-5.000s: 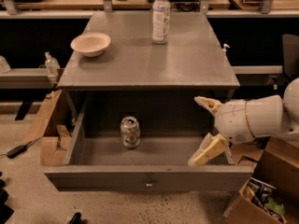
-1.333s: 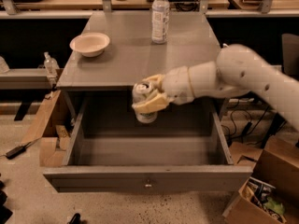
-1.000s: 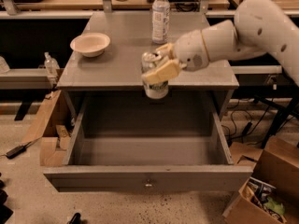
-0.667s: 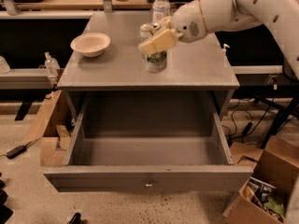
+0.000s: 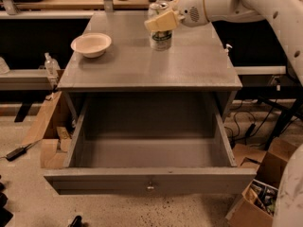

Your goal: Pick 7up can from top drawer and place on counter

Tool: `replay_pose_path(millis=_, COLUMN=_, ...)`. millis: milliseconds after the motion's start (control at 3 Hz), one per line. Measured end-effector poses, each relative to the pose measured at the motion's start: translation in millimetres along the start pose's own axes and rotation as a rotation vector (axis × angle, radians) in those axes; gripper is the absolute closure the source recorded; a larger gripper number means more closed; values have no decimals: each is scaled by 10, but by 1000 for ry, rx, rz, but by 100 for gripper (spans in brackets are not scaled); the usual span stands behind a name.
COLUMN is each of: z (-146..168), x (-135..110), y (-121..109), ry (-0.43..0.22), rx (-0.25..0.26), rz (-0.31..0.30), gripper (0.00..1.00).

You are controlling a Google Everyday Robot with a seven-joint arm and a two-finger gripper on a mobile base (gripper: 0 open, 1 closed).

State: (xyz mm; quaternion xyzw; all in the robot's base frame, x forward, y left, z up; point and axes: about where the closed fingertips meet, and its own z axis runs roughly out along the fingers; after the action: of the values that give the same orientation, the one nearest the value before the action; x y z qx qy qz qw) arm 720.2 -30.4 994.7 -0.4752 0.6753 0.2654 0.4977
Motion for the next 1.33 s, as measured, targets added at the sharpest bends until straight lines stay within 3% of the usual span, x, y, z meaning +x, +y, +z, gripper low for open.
replay_pose_path(millis=333, z=40, x=421, y=-222, ry=-26, rx=73, rz=19, gripper=100)
replay_pose_path(millis=667, z=177, x=1007, y=-197, ry=-43, rx=83, rz=-36, gripper=97)
replay_pose_path(millis=1333, z=221, x=945, y=-180, ry=-42, rx=74, rz=-36, gripper=50)
